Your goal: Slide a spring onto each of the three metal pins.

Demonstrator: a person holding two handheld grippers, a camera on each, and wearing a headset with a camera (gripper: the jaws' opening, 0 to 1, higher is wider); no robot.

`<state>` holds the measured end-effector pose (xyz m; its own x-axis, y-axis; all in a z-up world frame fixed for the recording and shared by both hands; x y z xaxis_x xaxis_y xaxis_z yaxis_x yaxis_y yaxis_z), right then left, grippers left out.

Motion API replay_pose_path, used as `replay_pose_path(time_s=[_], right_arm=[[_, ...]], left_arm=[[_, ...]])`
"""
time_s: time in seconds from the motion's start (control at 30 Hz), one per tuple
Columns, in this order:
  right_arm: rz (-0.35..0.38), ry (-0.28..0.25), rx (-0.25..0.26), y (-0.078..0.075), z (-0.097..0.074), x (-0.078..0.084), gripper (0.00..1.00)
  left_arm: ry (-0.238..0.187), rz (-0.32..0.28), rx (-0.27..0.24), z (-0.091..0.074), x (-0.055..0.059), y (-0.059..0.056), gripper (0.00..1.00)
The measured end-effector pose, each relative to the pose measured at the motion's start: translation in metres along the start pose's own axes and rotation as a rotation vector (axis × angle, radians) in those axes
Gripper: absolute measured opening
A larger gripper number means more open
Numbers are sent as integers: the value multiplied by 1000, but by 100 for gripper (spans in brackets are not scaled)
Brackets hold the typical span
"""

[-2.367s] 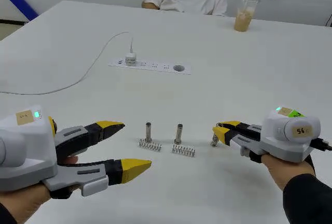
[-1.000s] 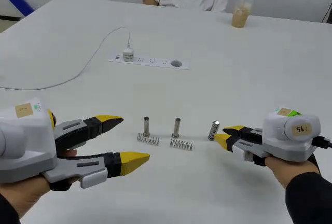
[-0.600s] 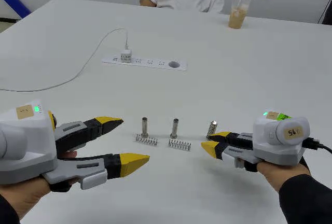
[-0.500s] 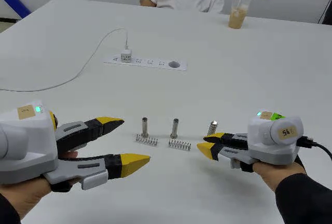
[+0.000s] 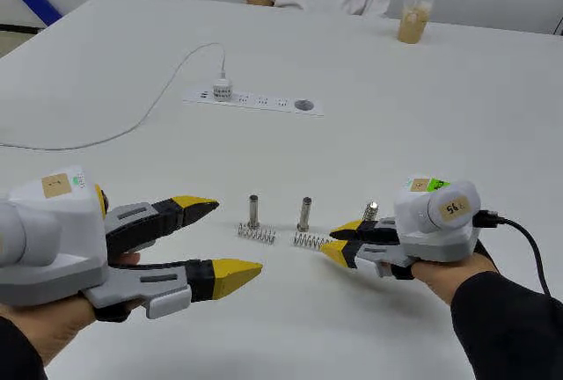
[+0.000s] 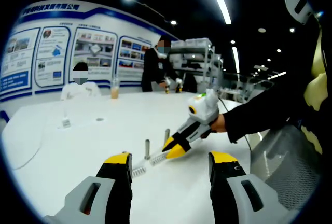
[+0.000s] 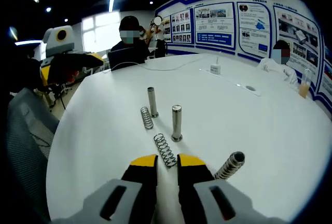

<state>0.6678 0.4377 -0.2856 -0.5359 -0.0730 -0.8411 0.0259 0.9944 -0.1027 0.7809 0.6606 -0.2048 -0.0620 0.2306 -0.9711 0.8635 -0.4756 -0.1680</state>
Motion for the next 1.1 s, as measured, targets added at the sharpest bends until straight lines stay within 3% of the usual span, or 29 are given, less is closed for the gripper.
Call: replay_pose_path(time_s=[0.53, 1.1], right_arm=[[-26, 34, -27, -1, 7, 6, 13], [-40, 44, -40, 12, -14, 0, 12]], left_arm=[[6, -6, 5, 1, 2, 0, 60], [28, -12, 41, 8, 11, -2, 59]])
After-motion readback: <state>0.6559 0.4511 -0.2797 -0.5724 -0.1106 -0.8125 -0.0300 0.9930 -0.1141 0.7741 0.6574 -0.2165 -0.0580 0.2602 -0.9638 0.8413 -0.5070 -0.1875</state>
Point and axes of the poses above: the centre of the closed fingertips' face, and the gripper's own axes: z roughly forward along the fingers, y roughly to its left, x roughly out of its underside, the point moved 9 cm from there along -z, roughly backward along the fingers, and after that the axes turned 15 degrees about x, right-handed, at the moved point
